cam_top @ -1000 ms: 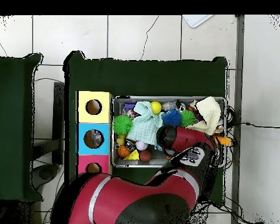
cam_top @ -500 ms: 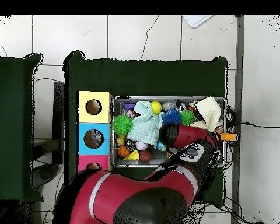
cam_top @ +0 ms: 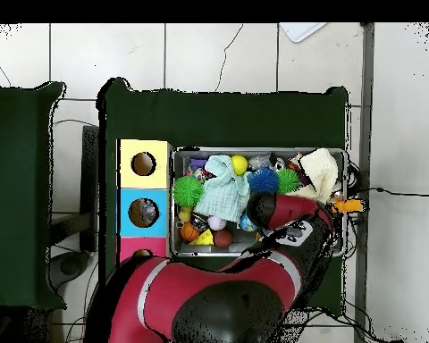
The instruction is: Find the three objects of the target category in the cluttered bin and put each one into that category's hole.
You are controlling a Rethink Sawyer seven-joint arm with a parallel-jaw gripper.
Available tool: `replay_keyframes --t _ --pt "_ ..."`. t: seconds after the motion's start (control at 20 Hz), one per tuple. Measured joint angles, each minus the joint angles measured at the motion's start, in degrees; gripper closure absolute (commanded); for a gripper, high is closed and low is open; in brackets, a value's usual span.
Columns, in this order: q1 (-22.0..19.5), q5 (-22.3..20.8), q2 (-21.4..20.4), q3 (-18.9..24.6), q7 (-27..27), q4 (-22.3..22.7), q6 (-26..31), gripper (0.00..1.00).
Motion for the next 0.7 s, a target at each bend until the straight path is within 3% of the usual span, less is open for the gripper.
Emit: replay_keyframes --t 0.35,0.7 --pt "1.48 0.00 0.92 -1.65 0.00 -0.28 1.70 1.00" --pt "6.29 -1.06 -0.03 -6.51 0.00 -1.29 11.83 1.00"
